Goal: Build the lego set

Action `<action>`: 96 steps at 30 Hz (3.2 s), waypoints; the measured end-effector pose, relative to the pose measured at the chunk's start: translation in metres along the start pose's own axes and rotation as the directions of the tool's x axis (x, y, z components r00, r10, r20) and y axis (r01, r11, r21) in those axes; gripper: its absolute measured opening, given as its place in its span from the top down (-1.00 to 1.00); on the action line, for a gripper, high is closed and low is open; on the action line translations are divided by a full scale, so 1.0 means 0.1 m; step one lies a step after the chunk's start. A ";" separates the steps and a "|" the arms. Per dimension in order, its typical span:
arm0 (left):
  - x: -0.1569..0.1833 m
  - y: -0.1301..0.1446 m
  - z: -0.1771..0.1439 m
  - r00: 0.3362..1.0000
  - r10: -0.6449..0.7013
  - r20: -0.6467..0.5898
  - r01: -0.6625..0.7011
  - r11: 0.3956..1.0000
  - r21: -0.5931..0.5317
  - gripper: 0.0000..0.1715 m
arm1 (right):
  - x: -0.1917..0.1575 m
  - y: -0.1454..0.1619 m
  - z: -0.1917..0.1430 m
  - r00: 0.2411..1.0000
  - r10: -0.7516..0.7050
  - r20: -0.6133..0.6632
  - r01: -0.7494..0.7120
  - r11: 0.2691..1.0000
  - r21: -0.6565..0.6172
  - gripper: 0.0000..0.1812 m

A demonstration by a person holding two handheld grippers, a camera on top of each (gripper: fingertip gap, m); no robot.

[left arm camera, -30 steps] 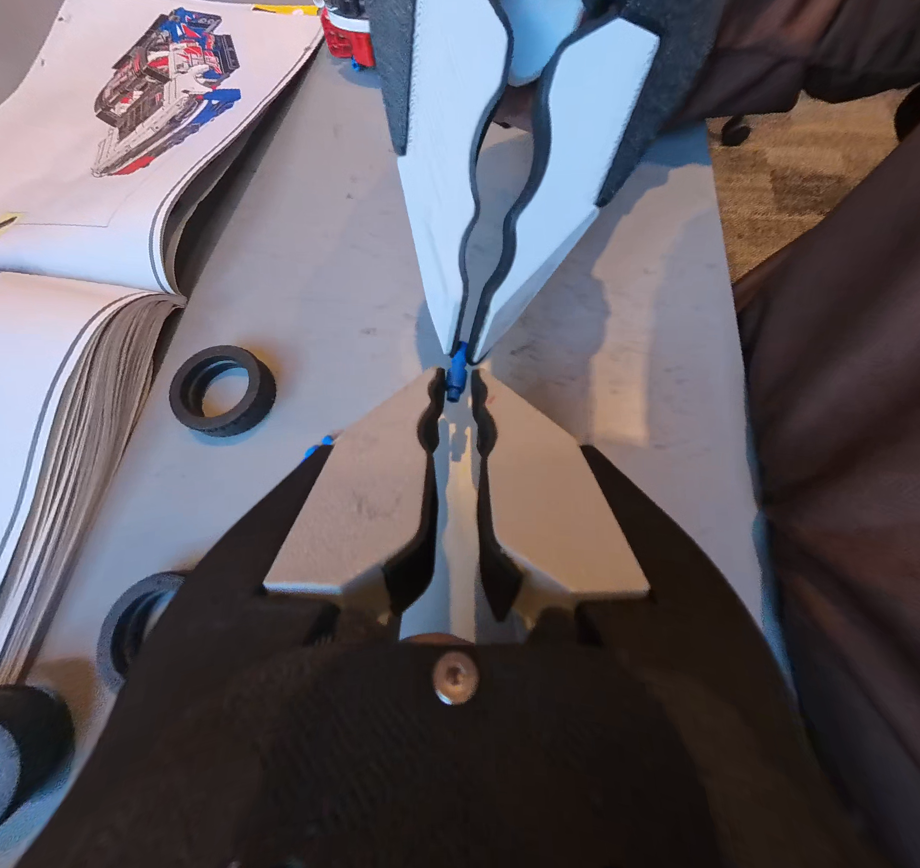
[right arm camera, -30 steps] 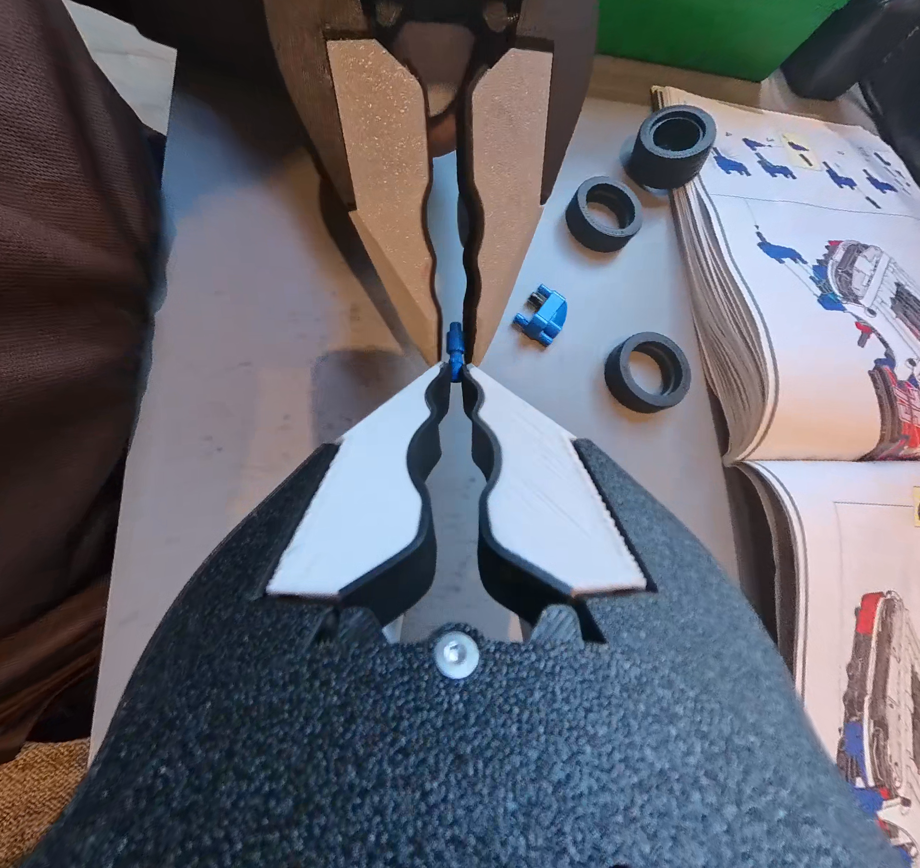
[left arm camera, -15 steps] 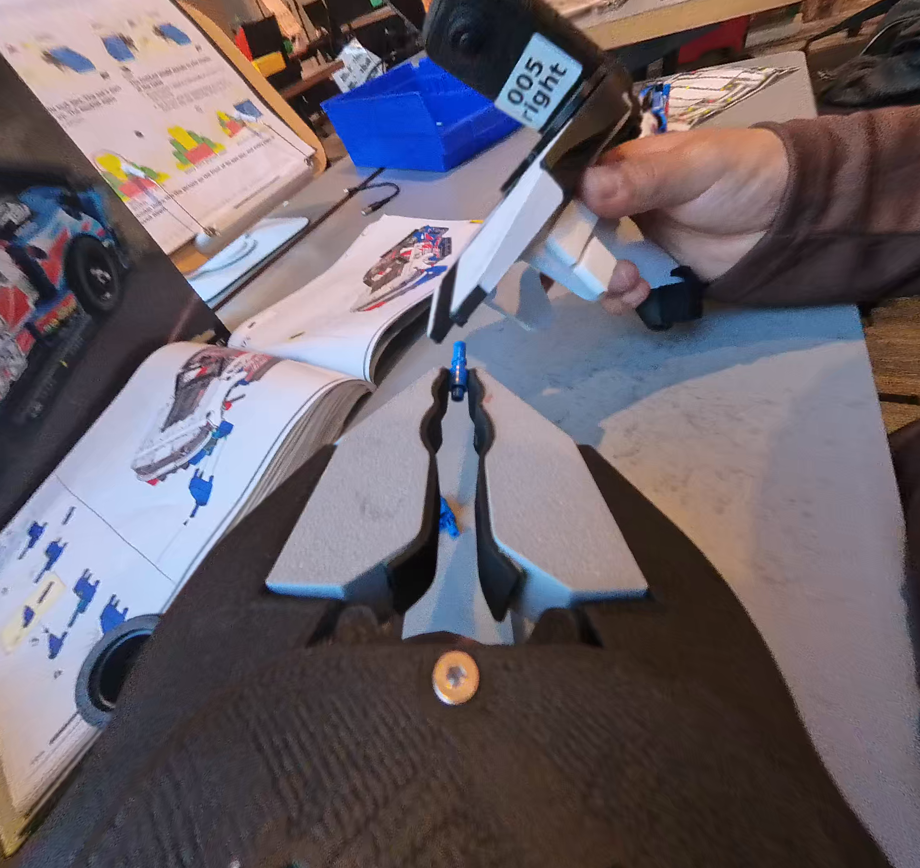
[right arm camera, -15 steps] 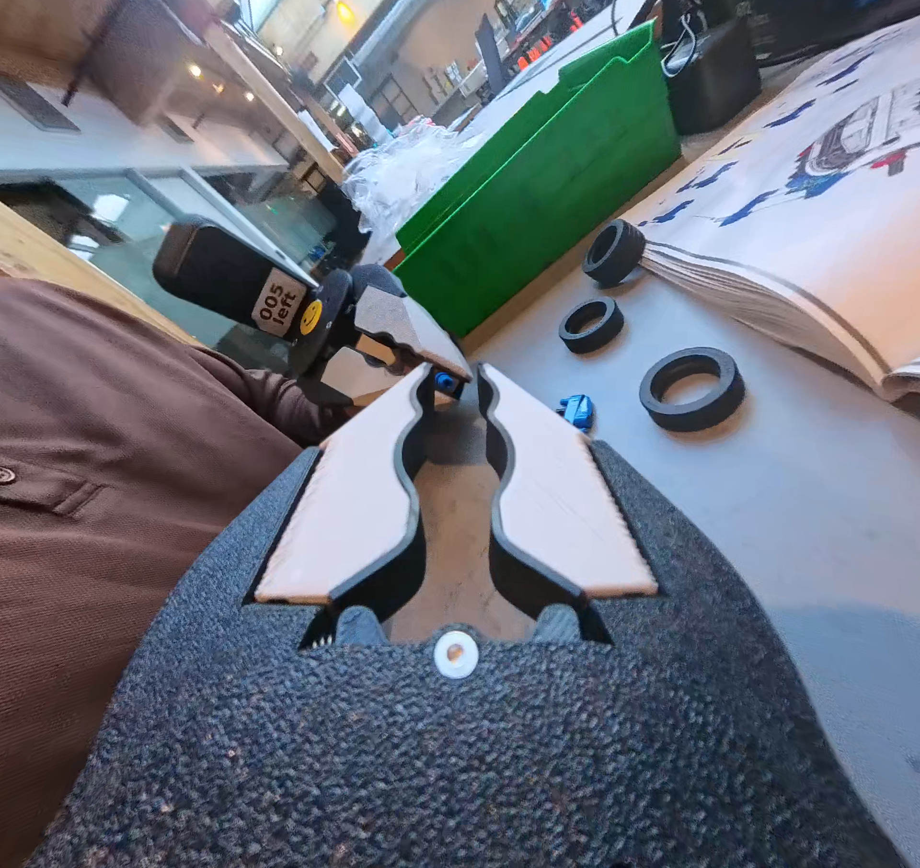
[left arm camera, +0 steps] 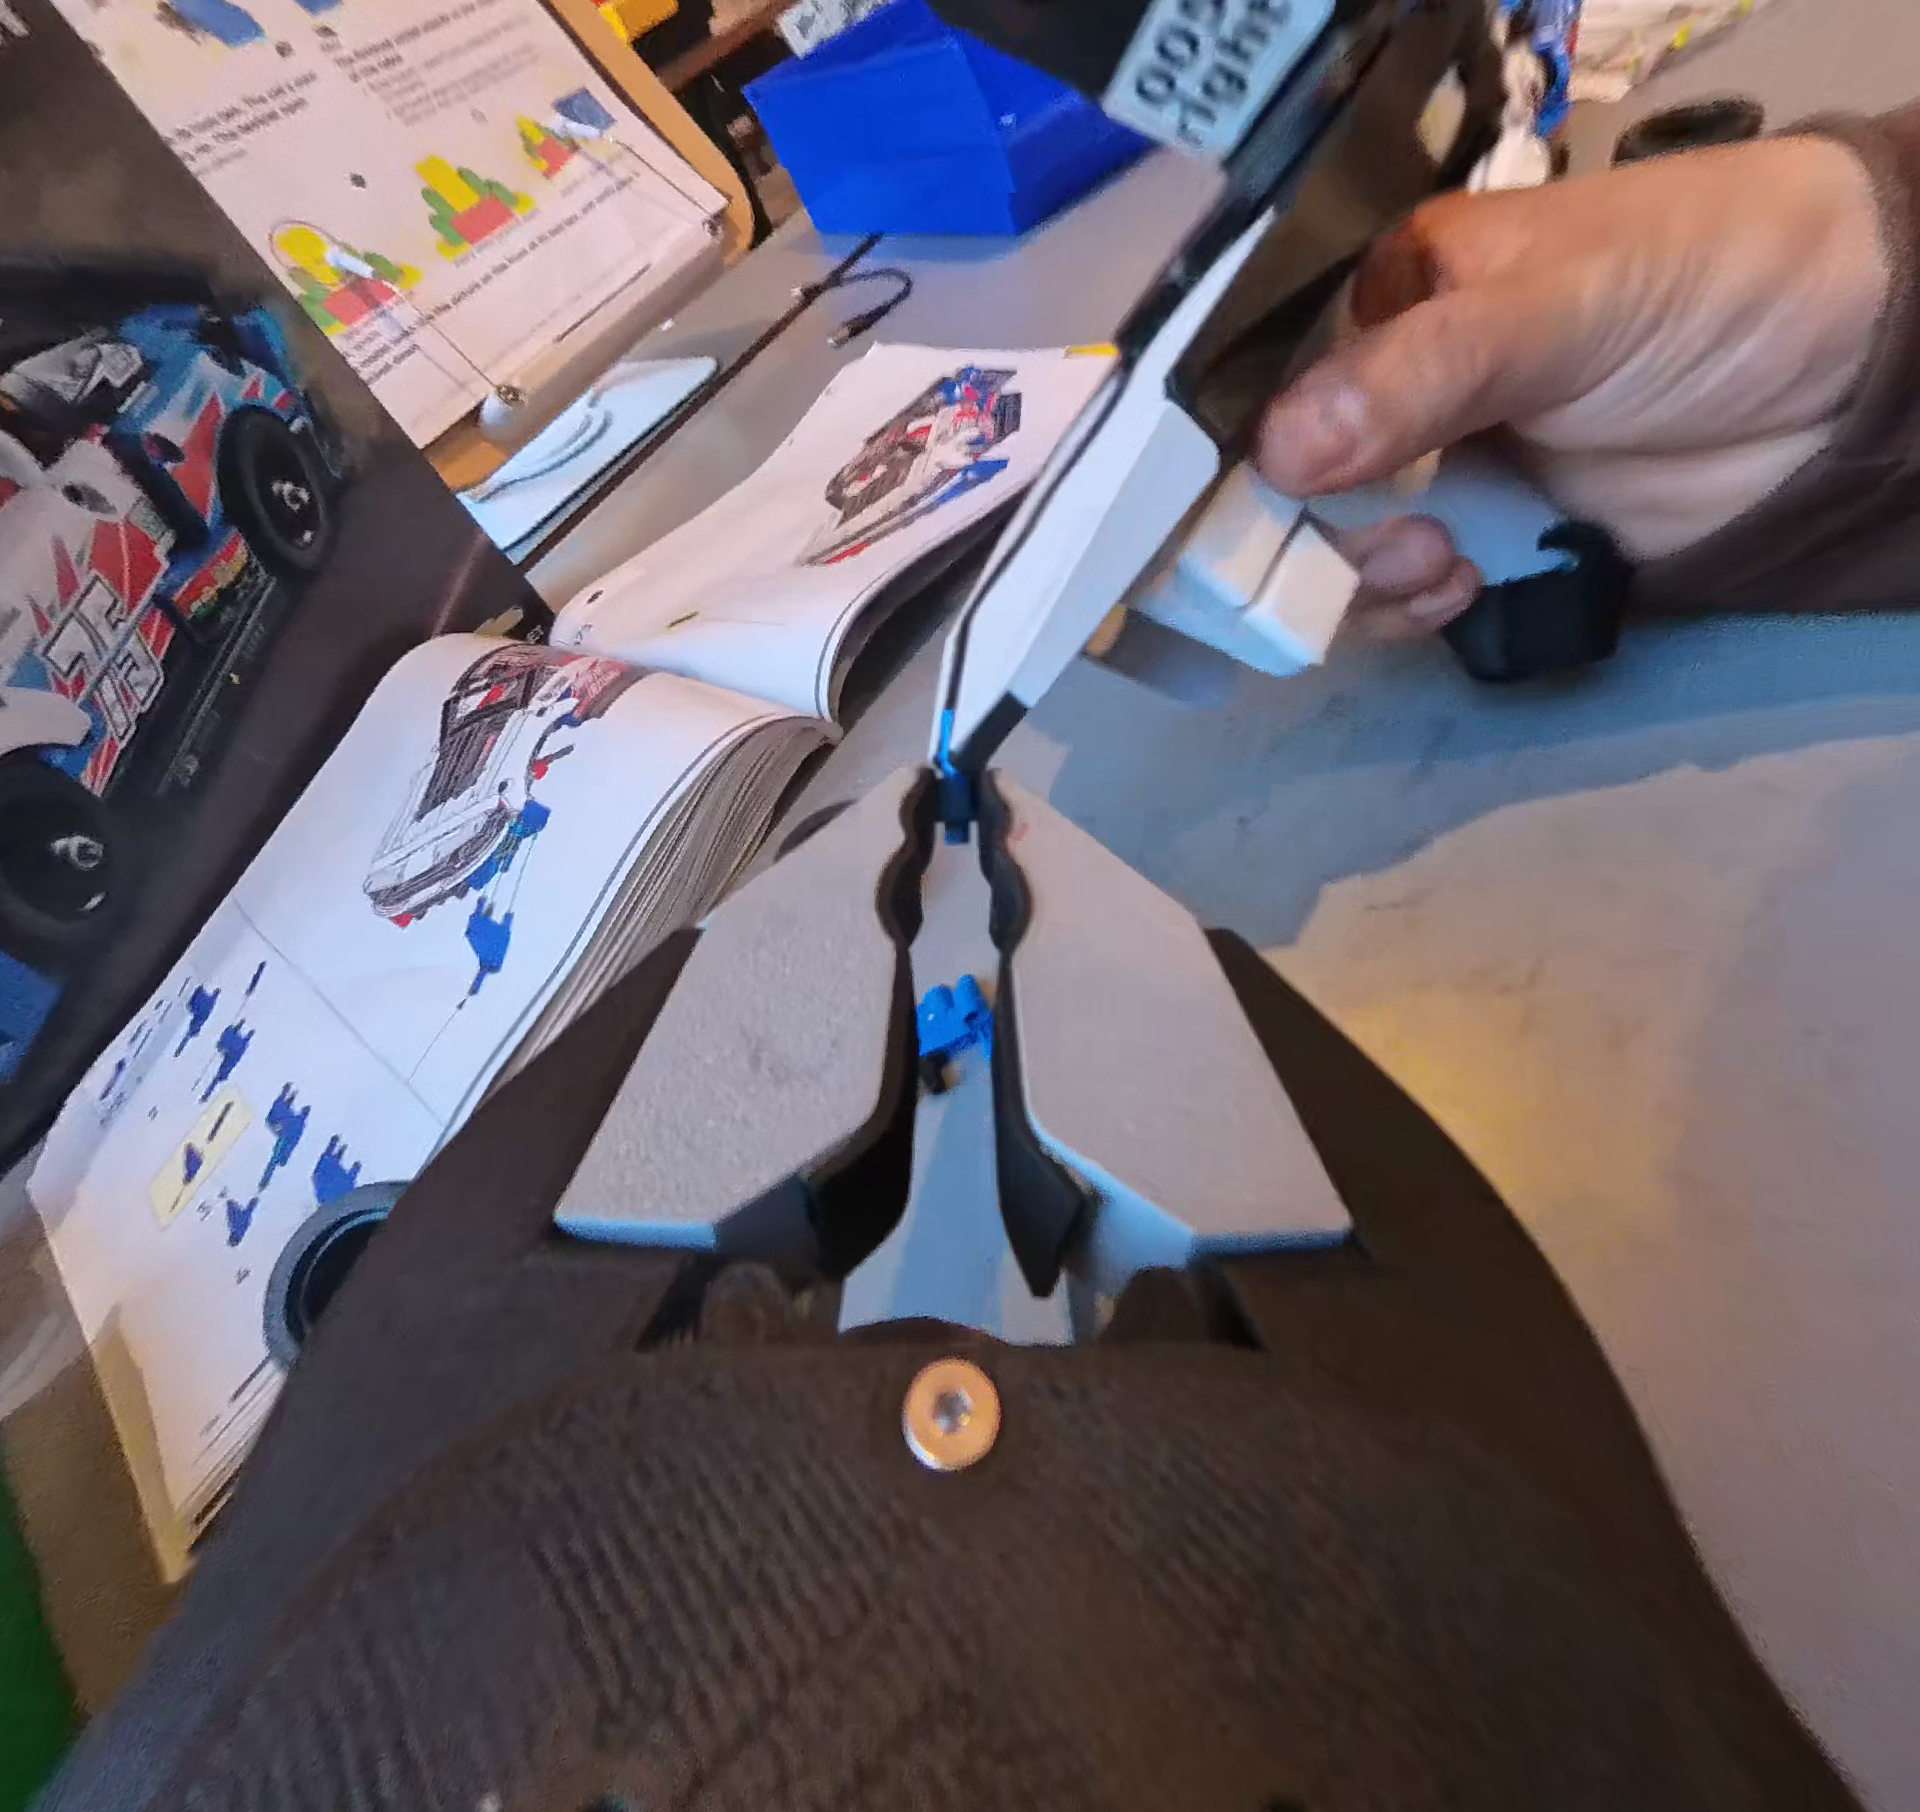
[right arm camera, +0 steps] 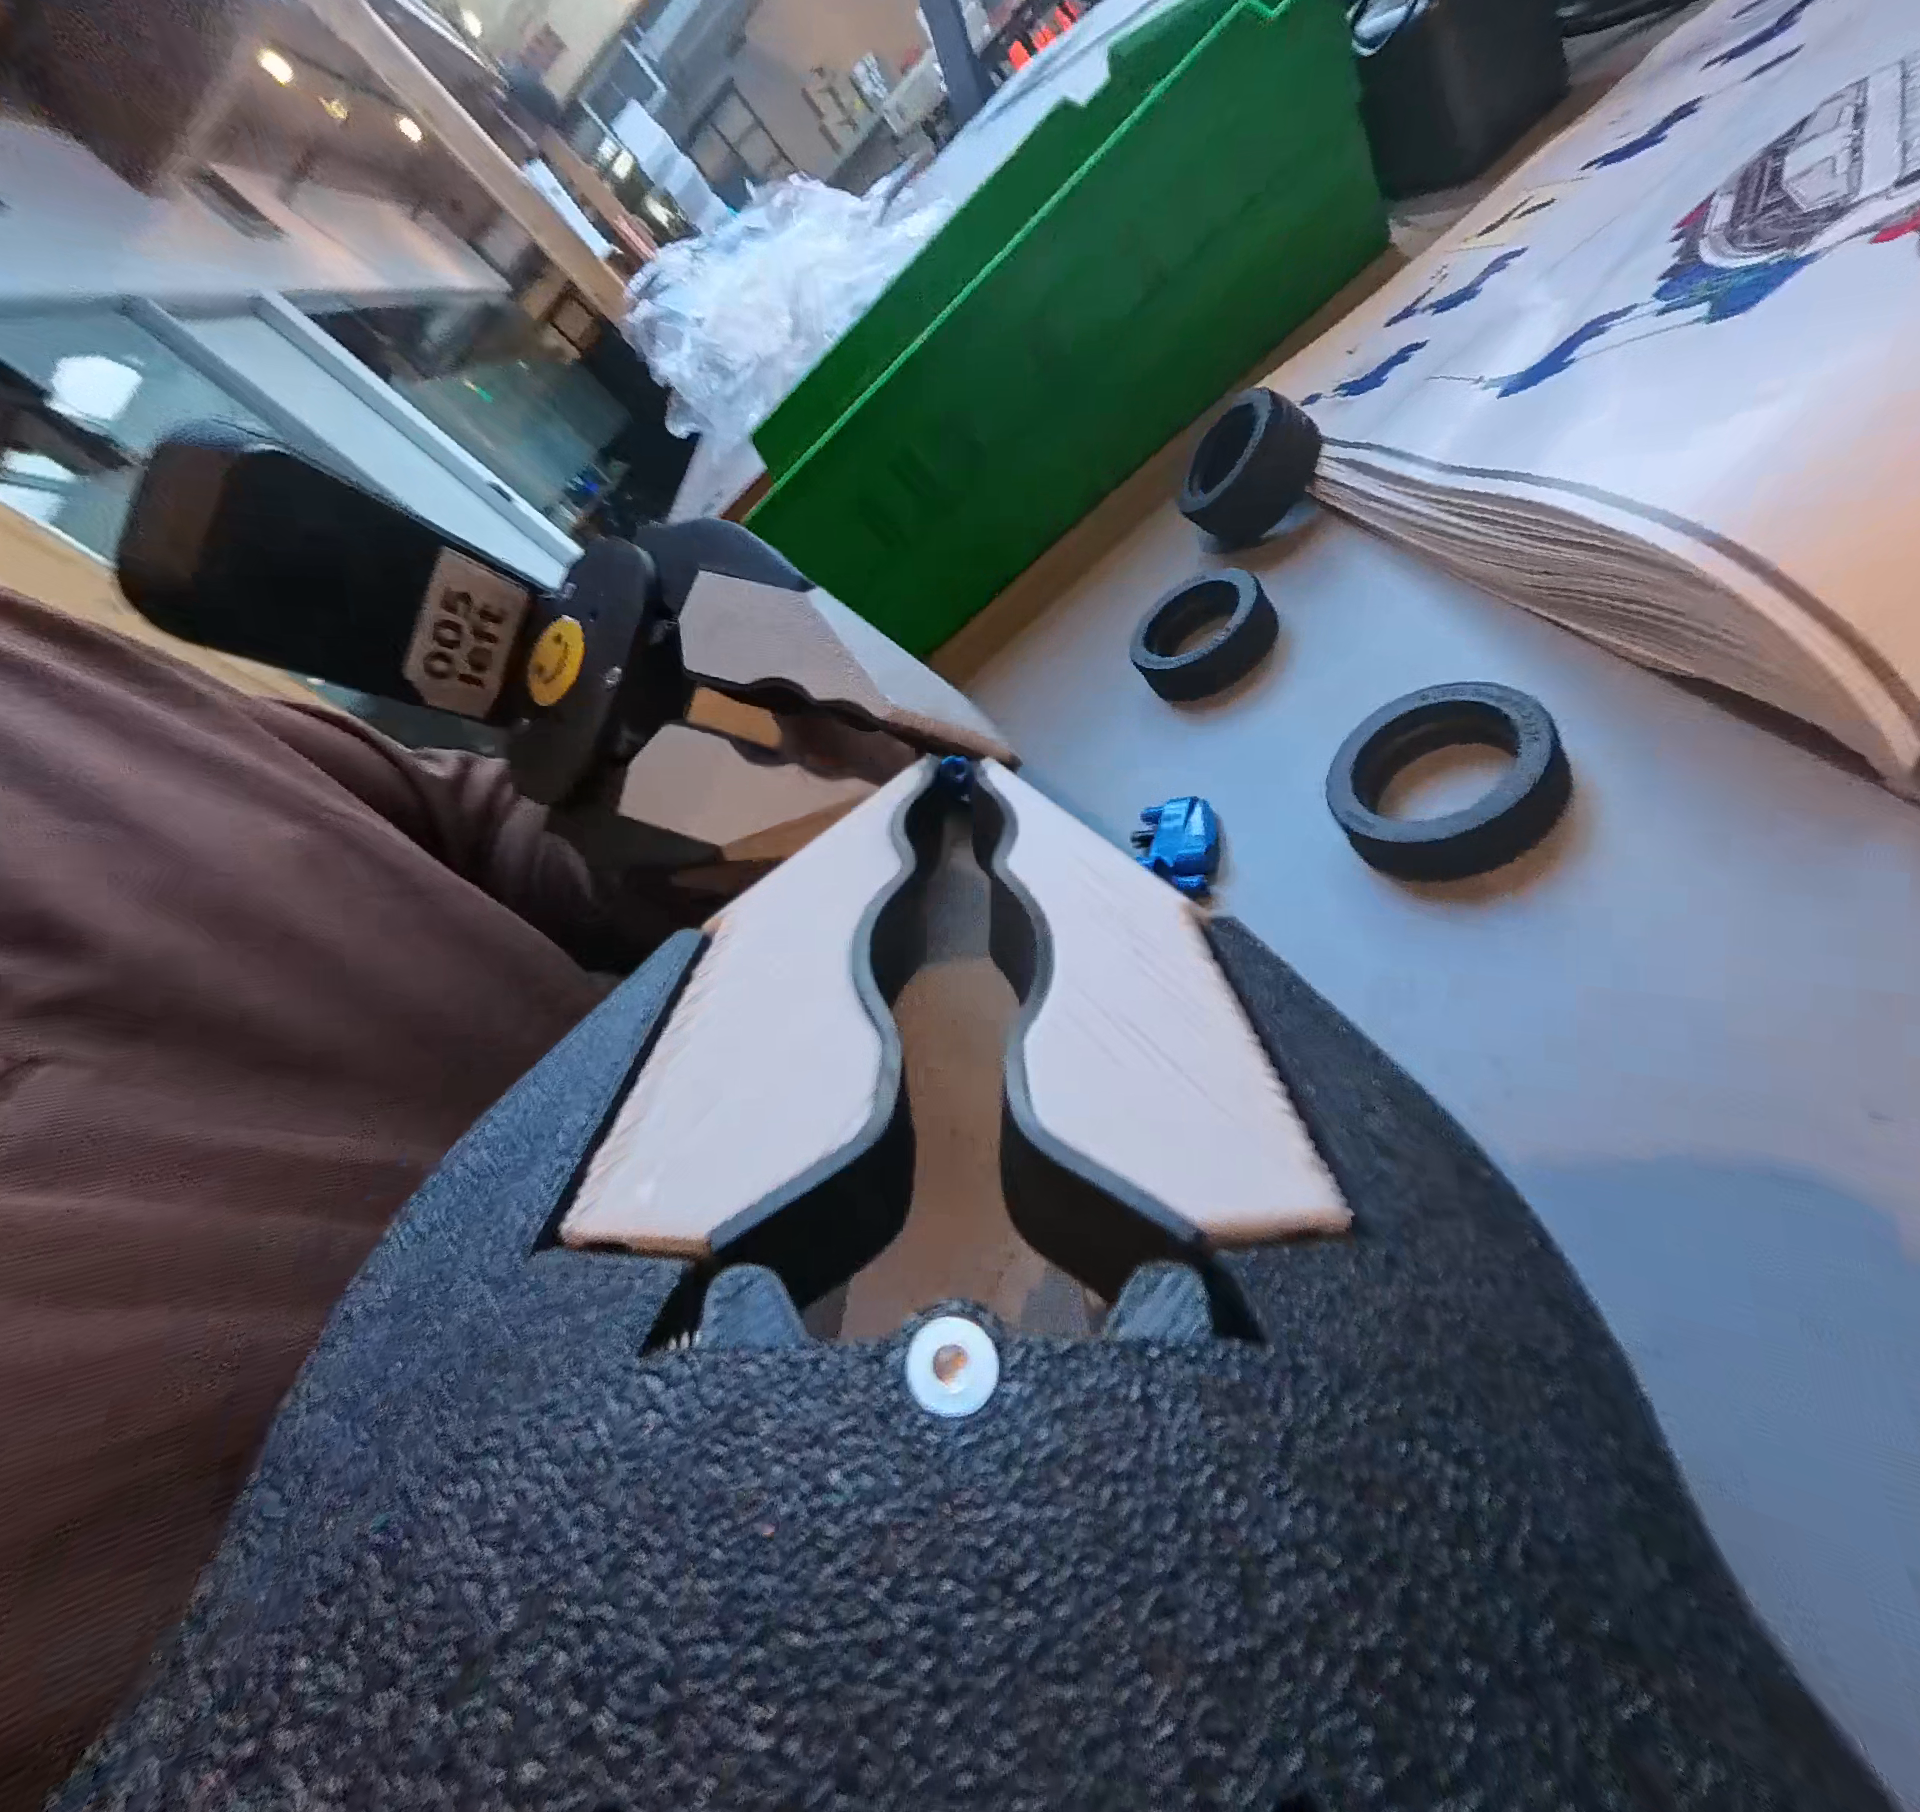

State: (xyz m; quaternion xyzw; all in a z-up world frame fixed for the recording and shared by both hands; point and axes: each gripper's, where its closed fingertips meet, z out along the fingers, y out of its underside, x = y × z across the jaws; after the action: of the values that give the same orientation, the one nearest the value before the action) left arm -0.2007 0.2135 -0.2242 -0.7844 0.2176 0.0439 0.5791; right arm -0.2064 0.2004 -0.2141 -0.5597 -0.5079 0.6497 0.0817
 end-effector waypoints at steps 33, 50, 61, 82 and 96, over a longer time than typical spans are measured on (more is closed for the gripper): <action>0.30 0.59 0.07 0.989 -0.087 -0.116 0.040 0.934 -0.356 0.63 | 0.39 0.06 -0.13 0.980 -0.127 -0.152 0.110 0.987 -0.115 0.96; -0.05 0.79 0.10 0.954 -0.292 -0.068 0.231 0.860 -0.456 0.51 | 0.34 0.14 -0.01 0.990 -0.090 -0.107 0.071 0.984 -0.162 0.95; -0.04 0.81 0.03 0.948 -0.292 -0.123 0.215 0.880 -0.424 0.65 | 0.30 0.05 0.01 0.996 -0.073 -0.046 0.067 0.991 -0.116 0.95; -0.01 0.89 -0.34 0.976 -0.092 -0.198 0.016 0.935 -0.354 0.66 | 0.19 -0.28 0.56 0.977 -0.170 0.129 0.180 0.981 -0.067 0.94; -0.12 0.85 -0.35 0.994 -0.046 -0.101 0.009 0.943 -0.333 0.58 | 0.15 -0.30 0.31 0.988 -0.039 0.151 0.036 0.999 0.021 0.95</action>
State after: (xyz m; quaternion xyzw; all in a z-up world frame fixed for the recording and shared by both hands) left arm -0.2515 0.1649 -0.2851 -0.8750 0.2271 0.0295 0.4265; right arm -0.2509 0.2075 -0.2053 -0.4984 -0.5170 0.6933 0.0603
